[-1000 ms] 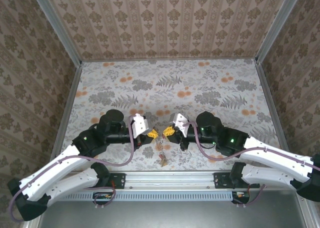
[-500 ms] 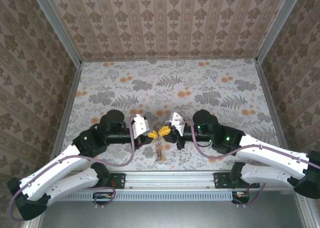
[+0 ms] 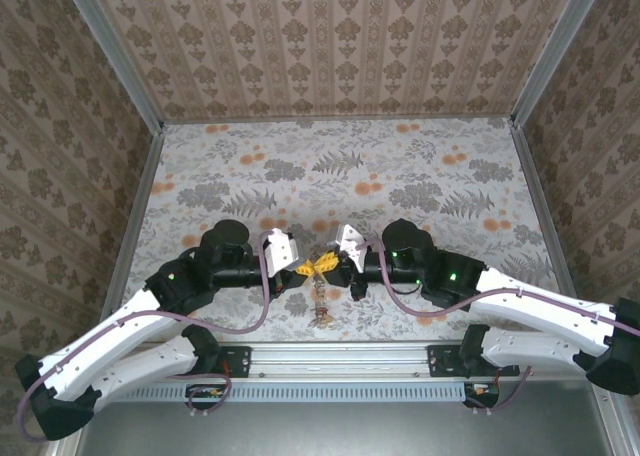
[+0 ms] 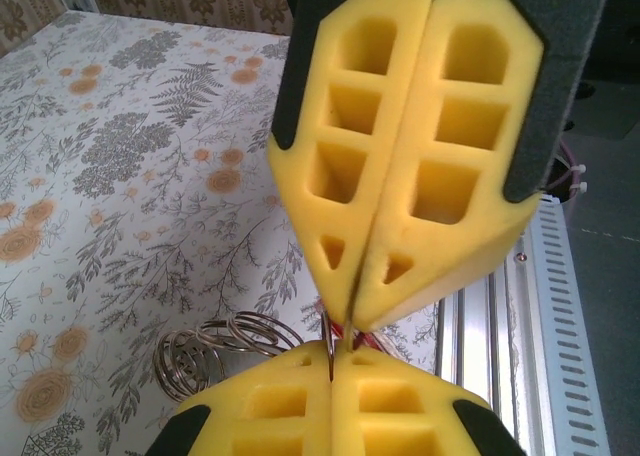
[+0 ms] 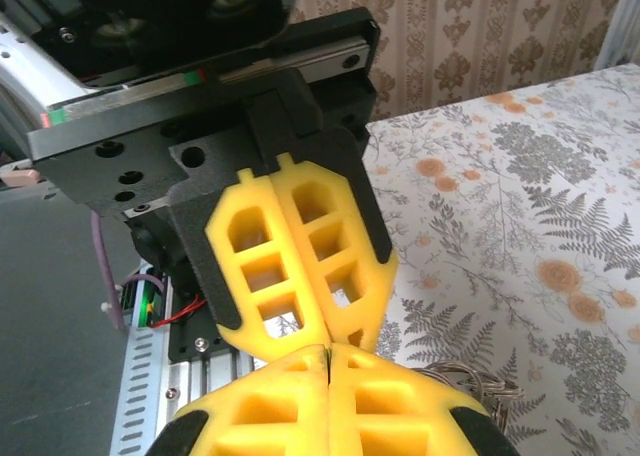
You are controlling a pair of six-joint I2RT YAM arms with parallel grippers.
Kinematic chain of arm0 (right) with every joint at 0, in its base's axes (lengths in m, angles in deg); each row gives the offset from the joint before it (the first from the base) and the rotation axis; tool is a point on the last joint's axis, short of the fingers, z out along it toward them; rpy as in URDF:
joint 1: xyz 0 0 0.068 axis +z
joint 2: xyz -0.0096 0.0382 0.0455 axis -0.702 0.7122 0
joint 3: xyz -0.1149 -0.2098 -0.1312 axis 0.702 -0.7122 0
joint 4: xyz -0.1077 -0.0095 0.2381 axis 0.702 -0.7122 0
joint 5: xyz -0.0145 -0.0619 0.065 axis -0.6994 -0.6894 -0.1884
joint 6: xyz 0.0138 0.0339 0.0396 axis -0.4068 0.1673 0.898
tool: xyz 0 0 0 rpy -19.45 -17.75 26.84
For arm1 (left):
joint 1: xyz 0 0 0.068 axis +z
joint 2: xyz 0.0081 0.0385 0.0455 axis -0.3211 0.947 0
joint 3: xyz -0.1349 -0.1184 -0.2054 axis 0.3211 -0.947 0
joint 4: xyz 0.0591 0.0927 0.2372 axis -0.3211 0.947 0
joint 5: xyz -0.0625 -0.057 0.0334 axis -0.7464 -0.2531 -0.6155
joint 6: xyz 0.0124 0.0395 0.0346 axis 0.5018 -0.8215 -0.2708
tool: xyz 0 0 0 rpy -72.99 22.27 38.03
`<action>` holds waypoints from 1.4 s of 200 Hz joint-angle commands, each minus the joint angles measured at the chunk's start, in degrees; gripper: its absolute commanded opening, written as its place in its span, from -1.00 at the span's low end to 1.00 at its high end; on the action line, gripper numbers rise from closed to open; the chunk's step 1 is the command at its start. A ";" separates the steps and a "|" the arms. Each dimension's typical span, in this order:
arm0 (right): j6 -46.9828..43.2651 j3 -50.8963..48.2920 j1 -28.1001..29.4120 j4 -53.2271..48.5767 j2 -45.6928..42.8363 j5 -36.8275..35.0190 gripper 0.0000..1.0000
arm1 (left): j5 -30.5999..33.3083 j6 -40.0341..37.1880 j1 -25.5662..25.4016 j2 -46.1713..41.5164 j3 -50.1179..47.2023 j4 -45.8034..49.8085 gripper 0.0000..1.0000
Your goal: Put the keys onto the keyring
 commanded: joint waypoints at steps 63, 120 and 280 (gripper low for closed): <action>2.55 1.15 -1.11 -2.17 0.20 -6.20 -1.00 | -0.70 -1.54 -0.92 -1.12 1.47 -3.40 -1.00; 3.80 0.87 -2.35 -2.31 0.68 -6.57 -1.00 | -0.47 -1.71 -1.40 -1.30 1.52 -3.20 -1.00; 5.44 2.08 -5.62 -6.30 0.62 -2.76 -0.44 | 0.53 -2.11 -1.89 -2.62 1.15 -3.67 -1.00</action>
